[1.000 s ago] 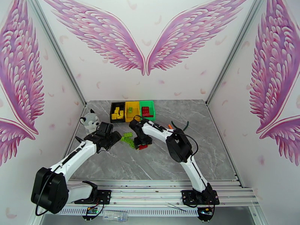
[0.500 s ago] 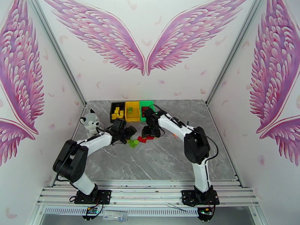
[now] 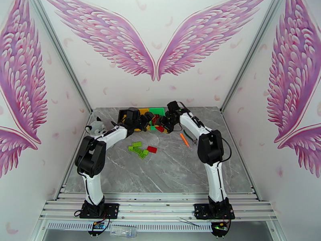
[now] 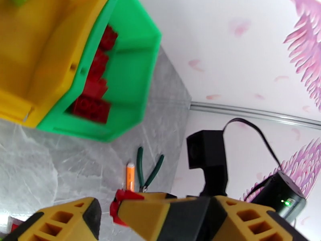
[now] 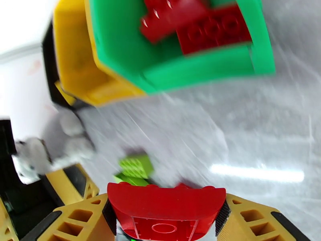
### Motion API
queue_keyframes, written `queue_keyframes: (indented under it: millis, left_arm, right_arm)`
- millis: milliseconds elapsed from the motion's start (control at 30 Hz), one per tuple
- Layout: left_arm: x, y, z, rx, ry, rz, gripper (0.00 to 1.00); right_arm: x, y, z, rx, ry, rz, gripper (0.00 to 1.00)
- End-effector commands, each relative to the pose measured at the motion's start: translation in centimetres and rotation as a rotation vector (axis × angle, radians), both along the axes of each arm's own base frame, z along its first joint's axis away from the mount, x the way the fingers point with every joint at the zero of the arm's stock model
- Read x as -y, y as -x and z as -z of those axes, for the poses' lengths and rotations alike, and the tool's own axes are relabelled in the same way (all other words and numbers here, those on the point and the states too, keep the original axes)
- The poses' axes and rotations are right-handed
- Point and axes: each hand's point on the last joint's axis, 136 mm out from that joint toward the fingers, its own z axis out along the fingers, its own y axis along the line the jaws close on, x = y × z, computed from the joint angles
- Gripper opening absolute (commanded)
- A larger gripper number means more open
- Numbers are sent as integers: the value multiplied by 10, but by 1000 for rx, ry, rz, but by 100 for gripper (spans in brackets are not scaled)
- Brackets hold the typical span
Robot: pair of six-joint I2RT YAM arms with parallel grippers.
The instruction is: Sort the legos into containers by color
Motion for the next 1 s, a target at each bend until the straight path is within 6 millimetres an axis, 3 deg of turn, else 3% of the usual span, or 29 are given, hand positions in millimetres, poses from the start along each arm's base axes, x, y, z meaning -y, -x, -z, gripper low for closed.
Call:
queue_keyframes:
  millis: [0, 200, 400, 533, 633, 733, 967]
  left_arm:
    - [-12, -8, -5, 3, -40, -16, 75]
    - [-21, 0, -5, -4, -67, -11, 74]
    - [-35, 15, -6, -3, -122, -15, 74]
    - [-49, 30, -5, -10, -189, -27, 74]
    - [-61, 44, -1, -24, -259, -34, 74]
    - [-76, 60, 5, -52, -345, -41, 74]
    - [-114, 104, 32, -125, -451, -96, 75]
  right_arm:
    - [-11, -35, -15, 11, -148, 70, 67]
    - [-13, -75, -28, 34, -237, 121, 83]
    - [-13, -73, -45, 75, -237, 102, 90]
    - [-8, -53, -57, 117, -169, 51, 86]
    - [-6, -27, -62, 152, -81, -26, 85]
    - [0, 6, -49, 155, 63, -122, 84]
    - [5, 86, 3, 107, 359, -355, 80]
